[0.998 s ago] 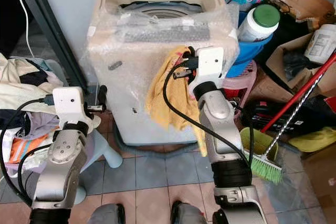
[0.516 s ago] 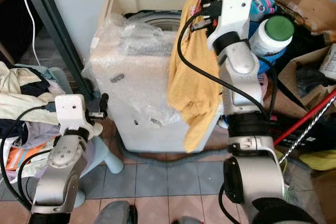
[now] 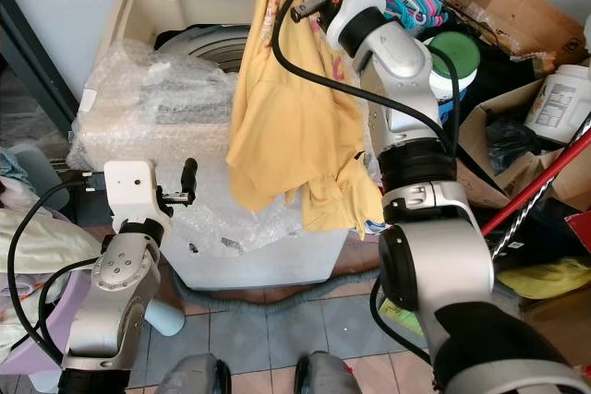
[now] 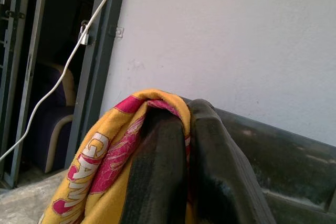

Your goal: Clothes washing

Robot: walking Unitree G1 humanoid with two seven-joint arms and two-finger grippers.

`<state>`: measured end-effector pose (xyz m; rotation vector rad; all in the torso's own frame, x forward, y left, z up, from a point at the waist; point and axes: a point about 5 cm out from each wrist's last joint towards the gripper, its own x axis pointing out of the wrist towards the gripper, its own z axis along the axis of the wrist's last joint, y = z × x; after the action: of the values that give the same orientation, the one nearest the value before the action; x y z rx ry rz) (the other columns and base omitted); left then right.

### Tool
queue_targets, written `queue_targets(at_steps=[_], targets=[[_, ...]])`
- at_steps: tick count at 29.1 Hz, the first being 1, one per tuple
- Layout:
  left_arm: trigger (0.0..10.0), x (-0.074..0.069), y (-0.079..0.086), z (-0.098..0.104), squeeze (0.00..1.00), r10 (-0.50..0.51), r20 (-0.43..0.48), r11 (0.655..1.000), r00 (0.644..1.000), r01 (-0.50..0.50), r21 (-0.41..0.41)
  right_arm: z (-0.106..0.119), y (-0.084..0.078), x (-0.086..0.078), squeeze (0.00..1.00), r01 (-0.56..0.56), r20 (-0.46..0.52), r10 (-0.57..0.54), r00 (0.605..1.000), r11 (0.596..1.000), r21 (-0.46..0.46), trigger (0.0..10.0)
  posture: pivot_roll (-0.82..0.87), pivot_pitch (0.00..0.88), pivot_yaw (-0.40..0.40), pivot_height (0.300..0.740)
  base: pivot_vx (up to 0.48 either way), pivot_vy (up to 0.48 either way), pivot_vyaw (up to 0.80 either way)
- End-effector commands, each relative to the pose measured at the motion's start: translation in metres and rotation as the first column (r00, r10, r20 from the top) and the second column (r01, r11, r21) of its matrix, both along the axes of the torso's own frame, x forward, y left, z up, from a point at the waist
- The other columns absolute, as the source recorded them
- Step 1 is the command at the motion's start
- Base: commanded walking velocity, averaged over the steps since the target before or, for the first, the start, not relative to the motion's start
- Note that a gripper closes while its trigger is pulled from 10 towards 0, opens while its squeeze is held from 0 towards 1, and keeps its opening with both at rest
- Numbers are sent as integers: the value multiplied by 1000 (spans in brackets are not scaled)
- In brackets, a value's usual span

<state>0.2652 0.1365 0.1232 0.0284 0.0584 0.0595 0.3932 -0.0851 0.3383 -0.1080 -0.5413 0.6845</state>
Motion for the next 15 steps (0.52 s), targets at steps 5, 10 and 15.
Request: queue_targets(at_steps=[5, 10, 15], targets=[[10000, -2, -1, -3, 0, 10, -16, 1000, 1000, -10, 6, 21, -2, 1, 0, -12, 52, 11, 999, 1000, 14, 10000, 90, 63, -19, 740, 319, 360, 0], [10000, -3, 1, -4, 0, 30, -26, 1000, 999, -30, 6, 16, 4, 2, 0, -41, 31, 41, 999, 999, 20, 10000, 97, 70, -21, 740, 114, 115, 0], [10000, -3, 2, -4, 0, 27, -20, 1000, 999, -27, 6, 13, 5, 5, 0, -29, 6, 29, 1000, 999, 46, 10000, 97, 71, -22, 740, 0, 0, 0]])
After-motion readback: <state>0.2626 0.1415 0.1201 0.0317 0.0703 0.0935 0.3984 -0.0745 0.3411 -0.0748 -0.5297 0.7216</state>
